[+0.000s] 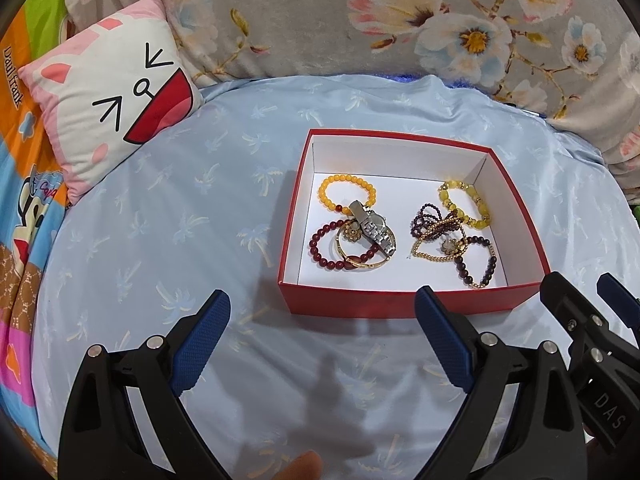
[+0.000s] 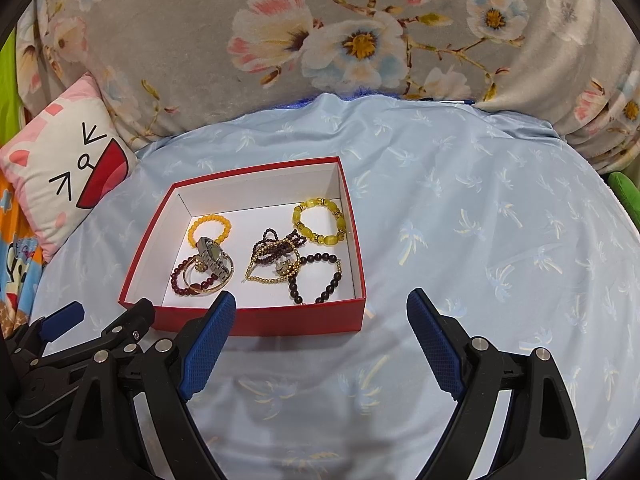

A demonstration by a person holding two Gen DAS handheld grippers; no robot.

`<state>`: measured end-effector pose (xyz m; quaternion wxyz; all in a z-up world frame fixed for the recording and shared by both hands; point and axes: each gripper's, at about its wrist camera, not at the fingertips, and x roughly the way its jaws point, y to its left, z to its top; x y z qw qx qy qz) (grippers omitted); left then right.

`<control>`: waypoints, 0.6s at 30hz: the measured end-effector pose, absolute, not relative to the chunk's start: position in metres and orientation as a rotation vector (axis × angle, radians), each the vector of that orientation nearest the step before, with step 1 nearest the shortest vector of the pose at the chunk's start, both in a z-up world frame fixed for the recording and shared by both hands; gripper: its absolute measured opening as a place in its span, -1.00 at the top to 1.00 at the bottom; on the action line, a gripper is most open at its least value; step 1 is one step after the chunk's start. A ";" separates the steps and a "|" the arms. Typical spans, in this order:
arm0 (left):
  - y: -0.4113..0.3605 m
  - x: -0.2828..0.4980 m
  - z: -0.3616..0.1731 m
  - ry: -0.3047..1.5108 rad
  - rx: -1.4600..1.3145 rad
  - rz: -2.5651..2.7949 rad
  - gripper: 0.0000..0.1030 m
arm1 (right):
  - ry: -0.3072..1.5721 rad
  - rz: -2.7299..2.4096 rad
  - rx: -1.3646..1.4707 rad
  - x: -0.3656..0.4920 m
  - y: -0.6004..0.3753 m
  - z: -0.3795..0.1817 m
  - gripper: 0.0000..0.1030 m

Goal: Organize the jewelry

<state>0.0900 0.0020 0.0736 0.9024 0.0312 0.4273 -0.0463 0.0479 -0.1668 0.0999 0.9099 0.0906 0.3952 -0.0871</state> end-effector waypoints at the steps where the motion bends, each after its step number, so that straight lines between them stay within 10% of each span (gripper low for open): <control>1: 0.002 0.090 0.074 0.879 0.070 -0.093 -0.73 | 0.815 -0.181 0.185 0.048 -0.167 0.100 -0.63; 18: 0.001 0.091 0.069 0.899 0.053 -0.094 -0.73 | 0.820 -0.178 0.177 0.047 -0.167 0.098 -0.63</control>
